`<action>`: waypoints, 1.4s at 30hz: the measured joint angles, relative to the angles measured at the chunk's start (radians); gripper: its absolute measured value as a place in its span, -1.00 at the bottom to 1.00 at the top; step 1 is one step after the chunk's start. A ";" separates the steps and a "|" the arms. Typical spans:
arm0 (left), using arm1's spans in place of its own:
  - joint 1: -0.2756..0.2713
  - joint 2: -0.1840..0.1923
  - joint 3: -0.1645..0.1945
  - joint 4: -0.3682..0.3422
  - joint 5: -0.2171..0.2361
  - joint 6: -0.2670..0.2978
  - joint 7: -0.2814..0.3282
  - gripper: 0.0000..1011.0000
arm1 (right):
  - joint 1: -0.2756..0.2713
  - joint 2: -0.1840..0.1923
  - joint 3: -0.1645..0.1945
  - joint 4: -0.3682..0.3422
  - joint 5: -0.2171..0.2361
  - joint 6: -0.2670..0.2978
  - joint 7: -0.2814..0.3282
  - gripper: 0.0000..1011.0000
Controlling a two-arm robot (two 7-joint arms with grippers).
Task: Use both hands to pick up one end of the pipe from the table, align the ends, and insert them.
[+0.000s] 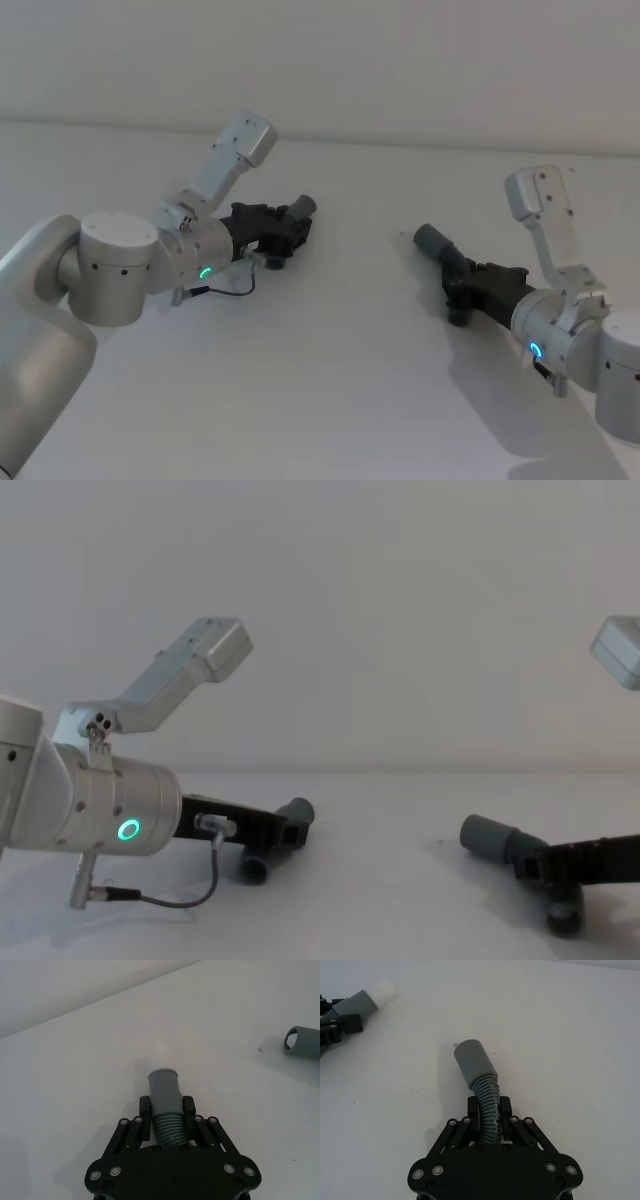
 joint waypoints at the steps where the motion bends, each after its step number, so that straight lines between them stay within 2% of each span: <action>1: 0.000 0.000 0.000 0.000 0.000 0.000 0.000 -0.27 | 0.000 0.000 0.000 0.000 0.000 0.000 0.000 -0.55; 7: 0.000 -0.001 0.000 0.001 0.000 0.000 0.000 -0.27 | 0.000 0.000 0.000 0.000 0.000 0.000 0.000 -0.63; 16: 0.001 -0.001 0.000 0.001 0.000 0.001 0.000 -0.27 | -0.001 0.001 0.000 0.000 -0.002 -0.003 0.000 -0.65; 22: 0.002 0.008 0.005 -0.002 0.015 -0.022 -0.007 -0.27 | -0.006 0.007 -0.001 -0.008 -0.011 -0.028 0.005 -0.65; 32: 0.001 0.035 0.023 -0.012 0.059 -0.103 -0.025 -0.27 | -0.026 0.034 -0.002 -0.040 -0.038 -0.126 0.022 -0.66; 34: -0.002 0.044 0.028 -0.017 0.073 -0.130 -0.033 -0.27 | -0.033 0.049 -0.003 -0.052 -0.050 -0.164 0.030 -0.66; 42: -0.019 0.081 0.054 -0.038 0.130 -0.225 -0.062 -0.27 | -0.048 0.090 -0.007 -0.075 -0.083 -0.256 0.054 -0.66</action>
